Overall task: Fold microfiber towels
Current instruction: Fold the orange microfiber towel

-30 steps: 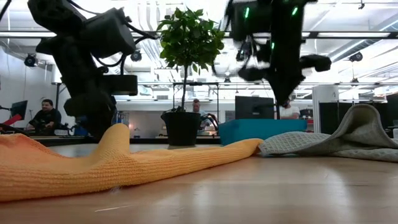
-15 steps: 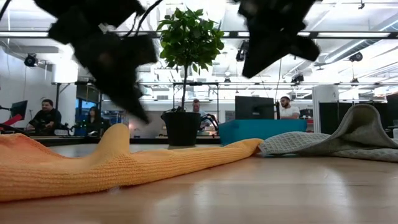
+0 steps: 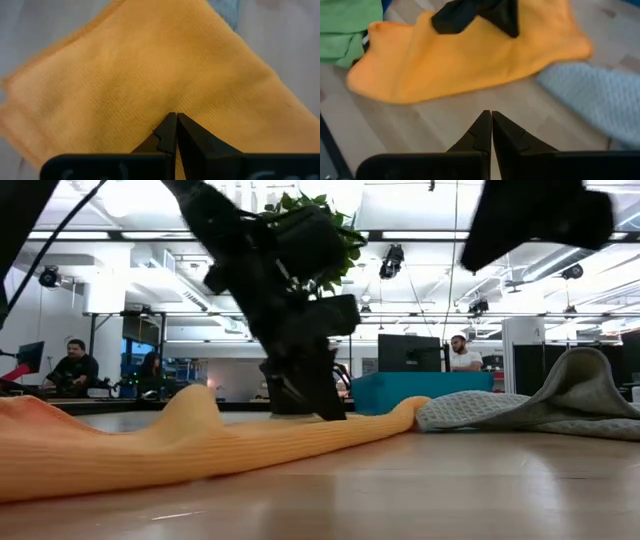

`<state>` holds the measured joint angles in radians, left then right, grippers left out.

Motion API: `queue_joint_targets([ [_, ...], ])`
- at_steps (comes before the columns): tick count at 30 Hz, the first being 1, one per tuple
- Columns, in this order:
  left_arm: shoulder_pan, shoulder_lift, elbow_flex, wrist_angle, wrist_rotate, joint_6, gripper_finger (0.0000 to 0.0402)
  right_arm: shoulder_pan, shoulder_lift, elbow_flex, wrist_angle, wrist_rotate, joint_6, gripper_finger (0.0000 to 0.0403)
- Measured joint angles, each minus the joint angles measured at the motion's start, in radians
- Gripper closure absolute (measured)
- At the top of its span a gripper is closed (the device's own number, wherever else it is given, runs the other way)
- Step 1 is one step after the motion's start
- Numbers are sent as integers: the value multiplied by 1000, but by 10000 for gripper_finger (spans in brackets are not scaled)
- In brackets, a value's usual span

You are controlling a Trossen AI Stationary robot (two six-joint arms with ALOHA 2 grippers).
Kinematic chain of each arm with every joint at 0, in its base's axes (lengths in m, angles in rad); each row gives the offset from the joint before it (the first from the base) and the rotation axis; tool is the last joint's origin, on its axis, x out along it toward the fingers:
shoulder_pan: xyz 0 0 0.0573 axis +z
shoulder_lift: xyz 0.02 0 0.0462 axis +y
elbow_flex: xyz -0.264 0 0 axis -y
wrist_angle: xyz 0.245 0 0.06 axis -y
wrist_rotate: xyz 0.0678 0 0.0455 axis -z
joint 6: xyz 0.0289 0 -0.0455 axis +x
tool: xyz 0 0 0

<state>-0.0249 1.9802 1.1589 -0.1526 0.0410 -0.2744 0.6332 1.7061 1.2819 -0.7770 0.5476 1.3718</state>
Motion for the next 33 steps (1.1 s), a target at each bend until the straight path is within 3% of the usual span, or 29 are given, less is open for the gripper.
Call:
queue_joint_targets([
  [4,6,33,33,-97,-99,-66,401,56,0,0,-45,3,90,394],
  [9,12,14,30,-234,-354,-206,402,93,0,-1,-121,4,186,394],
  [14,1,-56,16,-340,-525,-242,402,95,0,-1,-147,4,196,394],
  [17,-20,-143,1,-328,-559,-213,402,93,0,0,-153,28,192,394],
  [19,-38,-214,-7,-312,-509,-144,402,93,0,0,-153,58,192,394],
  [24,-120,-299,-56,-315,-244,58,402,93,0,0,-160,109,189,394],
  [28,-191,-334,-108,-297,-39,97,402,93,0,0,-161,119,150,394],
  [33,-281,-289,-152,-302,-3,52,402,93,0,0,-161,127,135,394],
])
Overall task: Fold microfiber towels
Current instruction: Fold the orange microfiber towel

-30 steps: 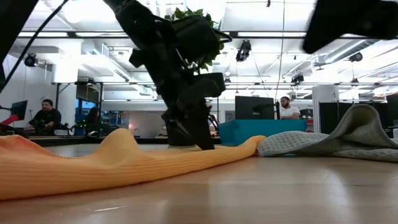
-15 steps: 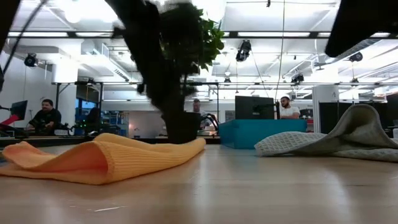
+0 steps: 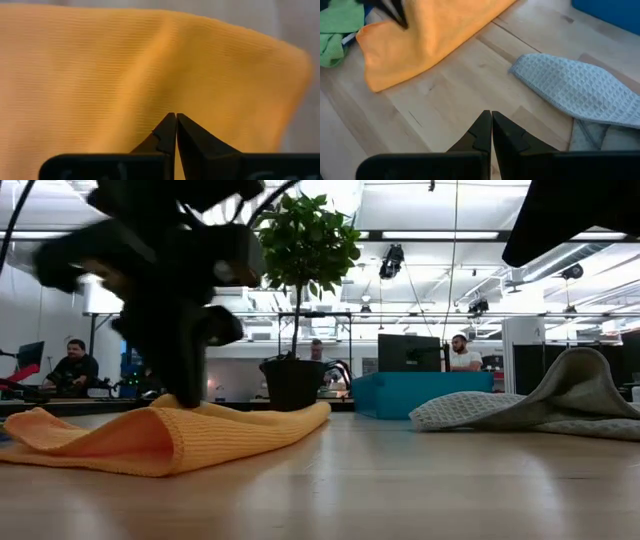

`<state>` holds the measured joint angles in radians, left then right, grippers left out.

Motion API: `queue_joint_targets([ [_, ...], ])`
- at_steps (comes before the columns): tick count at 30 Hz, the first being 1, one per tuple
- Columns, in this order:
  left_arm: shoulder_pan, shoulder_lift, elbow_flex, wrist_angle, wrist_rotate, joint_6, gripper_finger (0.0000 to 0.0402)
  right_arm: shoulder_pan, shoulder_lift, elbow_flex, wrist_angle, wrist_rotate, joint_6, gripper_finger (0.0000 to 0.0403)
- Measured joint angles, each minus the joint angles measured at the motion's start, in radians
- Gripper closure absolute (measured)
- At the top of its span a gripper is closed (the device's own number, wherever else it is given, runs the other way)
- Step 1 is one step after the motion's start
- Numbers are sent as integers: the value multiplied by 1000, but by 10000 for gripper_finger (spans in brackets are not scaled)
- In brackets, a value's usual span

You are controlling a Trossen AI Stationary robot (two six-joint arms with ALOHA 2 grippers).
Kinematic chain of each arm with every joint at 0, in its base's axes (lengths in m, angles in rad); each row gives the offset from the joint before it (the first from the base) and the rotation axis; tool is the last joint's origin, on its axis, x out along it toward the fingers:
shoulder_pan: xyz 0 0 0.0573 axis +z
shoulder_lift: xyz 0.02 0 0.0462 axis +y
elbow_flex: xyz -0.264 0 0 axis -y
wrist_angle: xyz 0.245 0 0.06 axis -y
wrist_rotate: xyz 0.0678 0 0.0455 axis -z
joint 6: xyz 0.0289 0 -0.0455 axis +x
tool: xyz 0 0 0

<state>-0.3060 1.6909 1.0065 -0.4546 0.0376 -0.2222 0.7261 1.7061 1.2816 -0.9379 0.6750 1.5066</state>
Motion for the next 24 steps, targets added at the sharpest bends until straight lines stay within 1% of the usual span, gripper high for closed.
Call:
queue_joint_targets([
  [2,-24,35,1,12,33,-37,402,0,0,0,0,0,-5,394],
  [4,-48,77,12,18,40,-84,402,1,0,0,2,0,-28,394],
  [10,-85,184,108,163,45,-259,402,3,-1,0,6,-9,-121,394],
  [11,-89,205,134,187,48,-270,402,3,-1,0,5,-18,-135,394],
  [14,-97,243,224,182,49,-276,402,11,-4,0,6,-24,-164,394],
  [17,-98,236,288,169,27,-272,402,28,-7,0,15,-25,-224,394],
  [19,-105,212,304,164,-13,-272,402,42,-9,-1,44,-24,-301,394],
  [21,-121,176,306,161,-57,-266,402,55,-10,-2,113,-27,-414,394],
  [22,-135,159,304,157,-82,-262,402,60,-13,-3,163,-42,-485,394],
  [24,-176,127,294,126,-143,-260,402,67,-17,-10,293,-106,-647,394],
])
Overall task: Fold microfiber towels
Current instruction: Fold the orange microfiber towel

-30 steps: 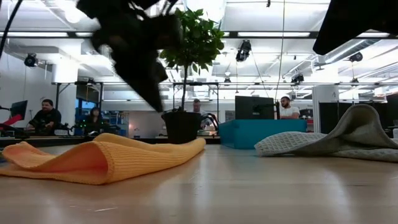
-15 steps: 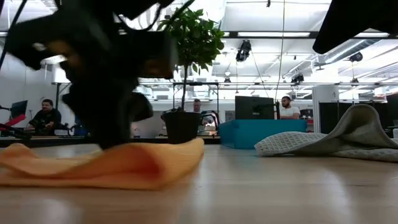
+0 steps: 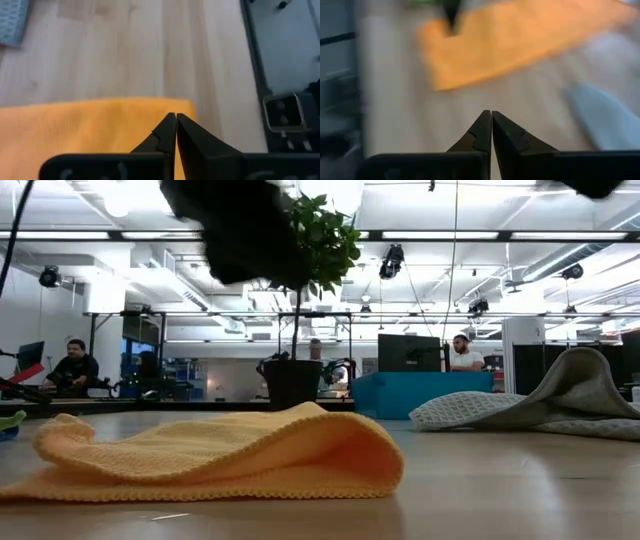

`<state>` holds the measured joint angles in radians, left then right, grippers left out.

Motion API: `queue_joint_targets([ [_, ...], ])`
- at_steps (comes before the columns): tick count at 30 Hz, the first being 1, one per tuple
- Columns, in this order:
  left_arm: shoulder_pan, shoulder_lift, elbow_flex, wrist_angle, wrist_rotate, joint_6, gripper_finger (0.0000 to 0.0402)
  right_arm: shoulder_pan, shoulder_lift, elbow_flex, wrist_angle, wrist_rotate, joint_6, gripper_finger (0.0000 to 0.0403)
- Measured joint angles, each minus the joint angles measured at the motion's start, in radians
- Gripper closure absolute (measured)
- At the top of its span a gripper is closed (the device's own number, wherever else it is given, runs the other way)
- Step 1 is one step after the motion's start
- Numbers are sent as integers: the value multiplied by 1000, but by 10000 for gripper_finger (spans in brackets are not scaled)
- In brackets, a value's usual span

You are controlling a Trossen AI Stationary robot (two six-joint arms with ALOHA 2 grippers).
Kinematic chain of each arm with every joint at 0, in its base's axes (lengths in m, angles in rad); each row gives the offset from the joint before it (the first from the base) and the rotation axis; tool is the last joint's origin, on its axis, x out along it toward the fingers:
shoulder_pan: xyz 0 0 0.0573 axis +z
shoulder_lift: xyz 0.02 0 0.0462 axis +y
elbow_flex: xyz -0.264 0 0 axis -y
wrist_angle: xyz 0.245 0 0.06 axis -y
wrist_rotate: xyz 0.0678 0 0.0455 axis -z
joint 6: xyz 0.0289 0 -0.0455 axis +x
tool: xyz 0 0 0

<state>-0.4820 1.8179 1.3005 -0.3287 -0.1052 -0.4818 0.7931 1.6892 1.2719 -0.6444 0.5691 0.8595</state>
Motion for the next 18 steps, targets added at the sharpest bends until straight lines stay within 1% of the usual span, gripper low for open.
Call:
queue_joint_targets([
  [2,-51,-20,-7,-42,-71,-1,402,-2,-2,-12,113,-70,-100,394],
  [4,-107,-30,-14,-61,-131,-12,402,-15,-8,-39,139,-112,-134,394],
  [6,-168,-35,-19,-68,-178,-39,402,-34,-22,-87,221,-153,-163,394],
  [8,-229,-35,-18,-61,-199,-88,402,-55,-45,-159,368,-212,-183,394],
  [11,-310,-35,-23,-63,-236,-170,402,-84,-59,-291,692,-331,-191,394],
  [12,-335,-35,-29,-65,-260,-190,402,-92,-59,-337,789,-355,-191,394],
  [14,-372,-35,-38,-73,-304,-211,402,-109,-51,-405,964,-368,-194,394],
  [15,-385,-35,-46,-76,-326,-214,402,-118,-50,-433,1016,-364,-209,394],
  [18,-398,-35,-77,-80,-345,-184,402,-150,-51,-474,1035,-358,-279,394],
])
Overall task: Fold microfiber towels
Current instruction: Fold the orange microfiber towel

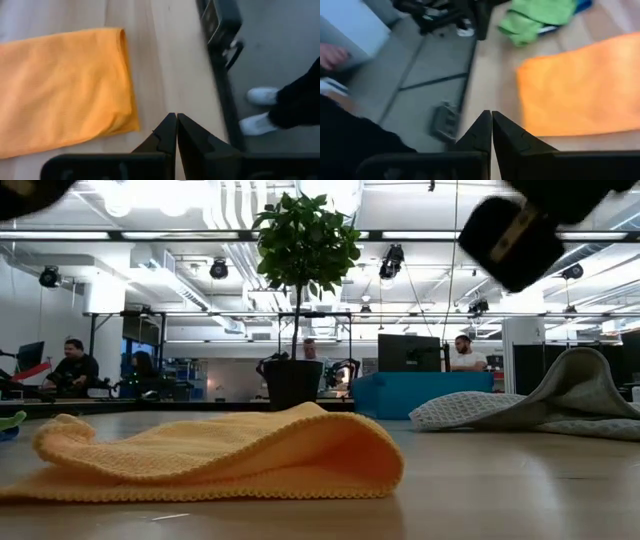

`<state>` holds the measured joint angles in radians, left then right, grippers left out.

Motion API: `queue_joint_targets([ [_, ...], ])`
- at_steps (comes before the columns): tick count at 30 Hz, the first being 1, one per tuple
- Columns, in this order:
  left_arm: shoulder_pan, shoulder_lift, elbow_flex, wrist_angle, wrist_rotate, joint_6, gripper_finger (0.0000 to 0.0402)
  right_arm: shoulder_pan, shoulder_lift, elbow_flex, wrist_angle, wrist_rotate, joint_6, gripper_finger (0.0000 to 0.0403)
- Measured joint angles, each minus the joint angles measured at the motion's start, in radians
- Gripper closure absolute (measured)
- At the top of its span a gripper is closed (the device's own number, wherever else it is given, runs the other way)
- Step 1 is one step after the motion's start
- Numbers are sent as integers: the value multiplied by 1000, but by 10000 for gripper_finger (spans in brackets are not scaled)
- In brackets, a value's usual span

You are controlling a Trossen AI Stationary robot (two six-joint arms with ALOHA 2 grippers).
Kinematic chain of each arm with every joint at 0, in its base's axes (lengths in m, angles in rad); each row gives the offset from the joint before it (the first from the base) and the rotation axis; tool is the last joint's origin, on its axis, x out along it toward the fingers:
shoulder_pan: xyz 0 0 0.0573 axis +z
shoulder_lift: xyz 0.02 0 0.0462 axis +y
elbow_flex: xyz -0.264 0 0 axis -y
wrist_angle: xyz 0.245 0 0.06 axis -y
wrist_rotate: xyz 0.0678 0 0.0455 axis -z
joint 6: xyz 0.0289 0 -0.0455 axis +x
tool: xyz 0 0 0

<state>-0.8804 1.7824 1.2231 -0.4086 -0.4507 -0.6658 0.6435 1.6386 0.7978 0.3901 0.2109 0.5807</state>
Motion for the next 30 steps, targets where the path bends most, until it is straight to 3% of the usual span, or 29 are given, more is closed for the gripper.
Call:
queue_joint_targets([
  [3,13,0,-34,1,4,71,397,-25,0,-6,-48,-4,-38,394],
  [6,51,-1,-66,1,78,155,371,-42,-1,11,-70,-9,-40,386],
  [16,151,5,-126,40,113,401,195,-60,-3,66,-107,-12,-39,334],
  [19,161,10,-146,82,149,494,159,-60,-3,76,-145,-12,-40,323],
  [24,161,41,-150,168,234,642,142,-60,-3,107,-234,-12,-35,313],
  [30,165,109,-143,202,242,642,147,-60,-3,127,-283,-10,-32,316],
])
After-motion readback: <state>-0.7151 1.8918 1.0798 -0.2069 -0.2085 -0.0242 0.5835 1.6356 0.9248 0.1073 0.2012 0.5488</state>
